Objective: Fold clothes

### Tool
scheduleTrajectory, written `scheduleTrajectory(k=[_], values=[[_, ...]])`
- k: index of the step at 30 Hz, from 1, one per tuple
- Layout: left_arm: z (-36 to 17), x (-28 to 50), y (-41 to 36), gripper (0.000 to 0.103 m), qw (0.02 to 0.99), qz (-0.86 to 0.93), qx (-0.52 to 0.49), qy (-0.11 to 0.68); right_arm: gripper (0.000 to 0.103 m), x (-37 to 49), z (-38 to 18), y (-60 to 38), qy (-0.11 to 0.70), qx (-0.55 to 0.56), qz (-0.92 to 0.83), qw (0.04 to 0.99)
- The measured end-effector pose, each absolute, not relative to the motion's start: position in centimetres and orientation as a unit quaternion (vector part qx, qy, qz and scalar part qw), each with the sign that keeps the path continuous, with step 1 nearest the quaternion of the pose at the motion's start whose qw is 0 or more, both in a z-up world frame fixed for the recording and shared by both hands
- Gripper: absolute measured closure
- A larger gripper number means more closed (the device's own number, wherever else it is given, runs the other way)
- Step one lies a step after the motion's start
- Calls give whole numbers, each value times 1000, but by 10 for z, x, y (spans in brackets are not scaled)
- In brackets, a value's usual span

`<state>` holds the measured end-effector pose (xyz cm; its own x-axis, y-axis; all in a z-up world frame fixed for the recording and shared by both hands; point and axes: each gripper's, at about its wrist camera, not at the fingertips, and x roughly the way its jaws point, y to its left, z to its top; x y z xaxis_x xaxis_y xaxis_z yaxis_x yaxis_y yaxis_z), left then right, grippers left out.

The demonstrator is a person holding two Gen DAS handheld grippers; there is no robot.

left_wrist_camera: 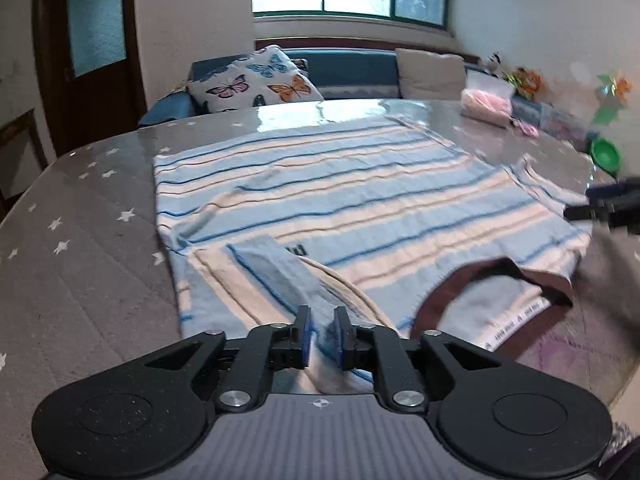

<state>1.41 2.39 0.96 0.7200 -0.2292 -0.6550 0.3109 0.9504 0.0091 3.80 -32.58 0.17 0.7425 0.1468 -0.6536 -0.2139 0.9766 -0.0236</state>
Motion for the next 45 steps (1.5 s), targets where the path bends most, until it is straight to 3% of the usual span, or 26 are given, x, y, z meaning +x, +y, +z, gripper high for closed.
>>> scheduleTrajectory(k=[4, 8, 13, 16, 18, 21, 24, 28, 45], values=[[19, 10, 15, 75, 927, -160, 58, 333, 13, 43, 0, -362, 344, -36, 31, 938], [28, 9, 3, 54, 930, -170, 58, 320, 18, 48, -4, -386, 345, -17, -2, 939], [32, 13, -11, 41, 933, -170, 49, 312, 35, 57, -12, -405, 355, 9, -12, 935], [33, 14, -18, 28, 935, -169, 53, 306, 40, 60, -18, -411, 363, 25, -12, 931], [34, 14, -21, 11, 937, -169, 51, 300, 43, 61, -20, -413, 364, 28, -11, 931], [37, 15, -24, 0, 940, -171, 46, 291, 50, 60, -20, -414, 361, 30, -13, 932], [38, 18, -27, 0, 941, -170, 44, 289, 61, 62, -19, -415, 359, 34, -18, 933], [37, 21, -29, 0, 941, -163, 47, 292, 89, 62, -18, -418, 355, 48, -16, 934], [25, 25, -17, 0, 939, -129, 38, 316, 93, 42, 44, -375, 288, 49, 79, 953]])
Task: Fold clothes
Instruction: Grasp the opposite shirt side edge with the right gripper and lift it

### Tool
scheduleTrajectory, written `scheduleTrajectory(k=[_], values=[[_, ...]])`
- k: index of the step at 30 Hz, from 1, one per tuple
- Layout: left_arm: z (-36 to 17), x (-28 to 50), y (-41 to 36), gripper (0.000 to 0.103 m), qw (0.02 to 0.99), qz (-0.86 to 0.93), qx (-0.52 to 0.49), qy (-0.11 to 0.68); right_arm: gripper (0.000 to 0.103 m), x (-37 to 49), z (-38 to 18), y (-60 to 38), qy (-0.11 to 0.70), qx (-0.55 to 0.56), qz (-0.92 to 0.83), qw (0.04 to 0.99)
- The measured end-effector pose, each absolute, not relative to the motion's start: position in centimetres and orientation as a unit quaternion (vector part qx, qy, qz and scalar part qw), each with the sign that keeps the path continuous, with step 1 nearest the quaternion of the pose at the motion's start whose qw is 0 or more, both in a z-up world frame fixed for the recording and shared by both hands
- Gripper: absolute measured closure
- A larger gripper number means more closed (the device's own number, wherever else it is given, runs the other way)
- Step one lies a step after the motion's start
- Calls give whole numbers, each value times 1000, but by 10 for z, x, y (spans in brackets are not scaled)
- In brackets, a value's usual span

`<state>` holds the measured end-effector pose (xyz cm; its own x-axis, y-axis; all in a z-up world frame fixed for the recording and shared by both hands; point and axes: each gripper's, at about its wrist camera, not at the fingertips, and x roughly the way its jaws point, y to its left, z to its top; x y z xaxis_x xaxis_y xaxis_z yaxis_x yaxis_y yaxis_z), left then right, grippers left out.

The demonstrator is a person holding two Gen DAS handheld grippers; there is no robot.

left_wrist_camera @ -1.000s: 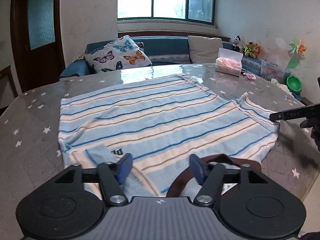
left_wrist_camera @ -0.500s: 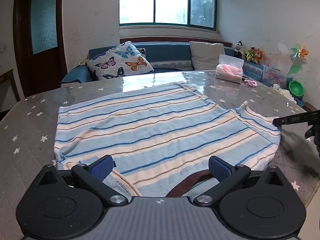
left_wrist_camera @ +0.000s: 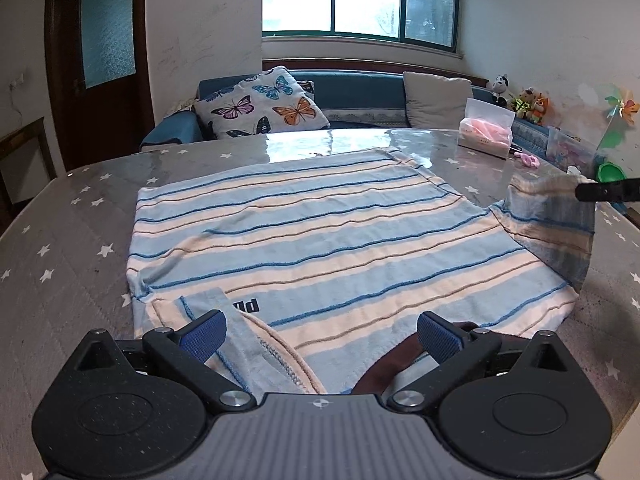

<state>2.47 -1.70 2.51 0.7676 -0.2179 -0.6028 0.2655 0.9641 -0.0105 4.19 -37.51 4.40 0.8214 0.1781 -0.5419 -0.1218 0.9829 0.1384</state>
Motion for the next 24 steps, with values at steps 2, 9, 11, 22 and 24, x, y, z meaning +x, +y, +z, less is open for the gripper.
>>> scheduleTrajectory(k=[2, 9, 11, 22, 24], values=[[25, 22, -15, 0, 940, -129, 37, 314, 93, 40, 48, -362, 286, 41, 101, 952], [25, 19, -9, 0, 940, -118, 31, 317, 93, 43, 38, -301, 303, 5, 189, 934], [24, 19, -9, 0, 940, -116, 32, 320, 93, 44, 29, -288, 316, 1, 207, 926], [28, 29, -1, 0, 944, -96, 41, 313, 76, 57, 7, -287, 351, -32, 207, 913], [28, 34, 2, 0, 945, -84, 41, 314, 76, 65, 9, -294, 348, -35, 195, 916]])
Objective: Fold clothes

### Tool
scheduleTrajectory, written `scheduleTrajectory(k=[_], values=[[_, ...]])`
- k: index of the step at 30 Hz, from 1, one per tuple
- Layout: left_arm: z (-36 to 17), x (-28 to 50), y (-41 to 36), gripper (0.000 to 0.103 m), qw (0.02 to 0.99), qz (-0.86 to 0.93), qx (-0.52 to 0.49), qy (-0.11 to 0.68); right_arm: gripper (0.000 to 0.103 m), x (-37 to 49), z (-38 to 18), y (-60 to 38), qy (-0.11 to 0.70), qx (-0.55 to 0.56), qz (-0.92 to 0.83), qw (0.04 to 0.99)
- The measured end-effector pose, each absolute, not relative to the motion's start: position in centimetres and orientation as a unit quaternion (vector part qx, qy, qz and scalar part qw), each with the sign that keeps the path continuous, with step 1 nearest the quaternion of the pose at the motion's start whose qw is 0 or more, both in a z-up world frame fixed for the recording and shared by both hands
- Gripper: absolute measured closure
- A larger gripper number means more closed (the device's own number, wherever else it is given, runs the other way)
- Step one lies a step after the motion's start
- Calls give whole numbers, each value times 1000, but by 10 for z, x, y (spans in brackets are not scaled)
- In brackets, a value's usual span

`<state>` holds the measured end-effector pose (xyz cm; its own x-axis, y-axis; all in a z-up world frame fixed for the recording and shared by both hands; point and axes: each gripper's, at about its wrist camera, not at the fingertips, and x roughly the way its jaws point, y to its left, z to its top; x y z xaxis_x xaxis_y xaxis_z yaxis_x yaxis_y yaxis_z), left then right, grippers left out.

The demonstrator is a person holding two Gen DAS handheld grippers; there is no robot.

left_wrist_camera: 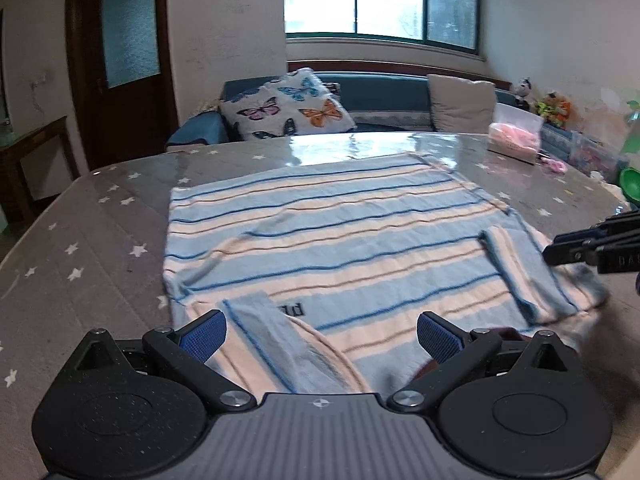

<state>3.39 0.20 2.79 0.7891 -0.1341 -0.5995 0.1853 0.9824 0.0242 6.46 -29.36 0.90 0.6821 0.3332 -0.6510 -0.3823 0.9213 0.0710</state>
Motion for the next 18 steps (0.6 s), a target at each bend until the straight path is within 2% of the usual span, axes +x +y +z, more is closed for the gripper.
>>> scheduleTrajectory(k=[8, 18], values=[[31, 51, 28, 0, 949, -25, 46, 312, 76, 121, -6, -303, 359, -56, 162, 917], [21, 70, 65, 0, 941, 52, 40, 332, 77, 141, -10, -299, 355, -75, 157, 918]])
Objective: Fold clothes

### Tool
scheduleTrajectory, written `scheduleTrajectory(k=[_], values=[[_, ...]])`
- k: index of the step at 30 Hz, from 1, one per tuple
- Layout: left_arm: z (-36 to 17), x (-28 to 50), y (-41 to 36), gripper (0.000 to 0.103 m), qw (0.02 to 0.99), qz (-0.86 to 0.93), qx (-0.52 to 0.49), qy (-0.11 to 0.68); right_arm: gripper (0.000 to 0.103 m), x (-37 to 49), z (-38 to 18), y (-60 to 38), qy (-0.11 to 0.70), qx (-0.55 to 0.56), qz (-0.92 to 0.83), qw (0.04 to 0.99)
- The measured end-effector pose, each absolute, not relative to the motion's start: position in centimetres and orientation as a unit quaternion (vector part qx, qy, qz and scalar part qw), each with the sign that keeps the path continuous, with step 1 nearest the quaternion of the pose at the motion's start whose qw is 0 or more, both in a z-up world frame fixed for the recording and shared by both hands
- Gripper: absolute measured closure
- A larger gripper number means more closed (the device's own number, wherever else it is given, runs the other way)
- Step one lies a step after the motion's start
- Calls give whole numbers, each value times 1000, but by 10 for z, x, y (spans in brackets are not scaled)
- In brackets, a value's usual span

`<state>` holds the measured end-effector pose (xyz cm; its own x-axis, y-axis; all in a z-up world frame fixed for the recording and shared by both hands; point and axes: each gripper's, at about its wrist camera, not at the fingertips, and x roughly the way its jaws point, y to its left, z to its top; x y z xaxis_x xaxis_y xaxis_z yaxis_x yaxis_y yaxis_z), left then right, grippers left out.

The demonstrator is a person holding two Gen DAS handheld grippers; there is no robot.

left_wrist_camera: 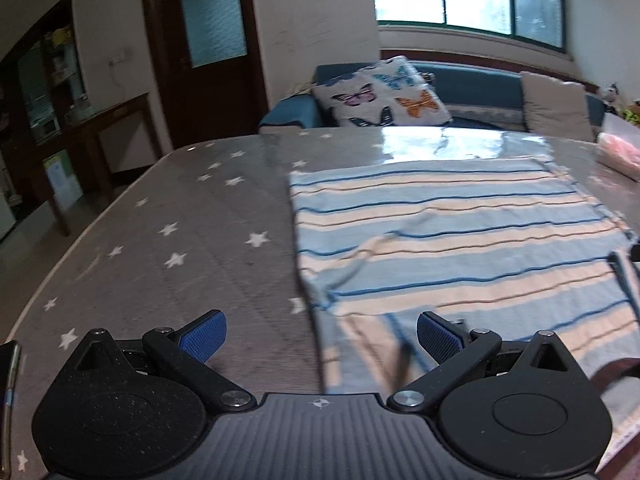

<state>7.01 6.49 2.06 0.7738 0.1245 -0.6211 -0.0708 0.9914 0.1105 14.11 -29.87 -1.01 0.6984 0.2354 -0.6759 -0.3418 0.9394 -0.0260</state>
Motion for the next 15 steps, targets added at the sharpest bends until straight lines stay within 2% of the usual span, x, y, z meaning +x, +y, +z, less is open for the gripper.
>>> scheduleTrajectory(k=[8, 15], values=[[2, 86, 72, 0, 927, 72, 58, 362, 75, 138, -12, -295, 350, -88, 160, 919], [4, 81, 72, 0, 930, 76, 62, 353, 73, 132, -14, -291, 350, -98, 166, 917]])
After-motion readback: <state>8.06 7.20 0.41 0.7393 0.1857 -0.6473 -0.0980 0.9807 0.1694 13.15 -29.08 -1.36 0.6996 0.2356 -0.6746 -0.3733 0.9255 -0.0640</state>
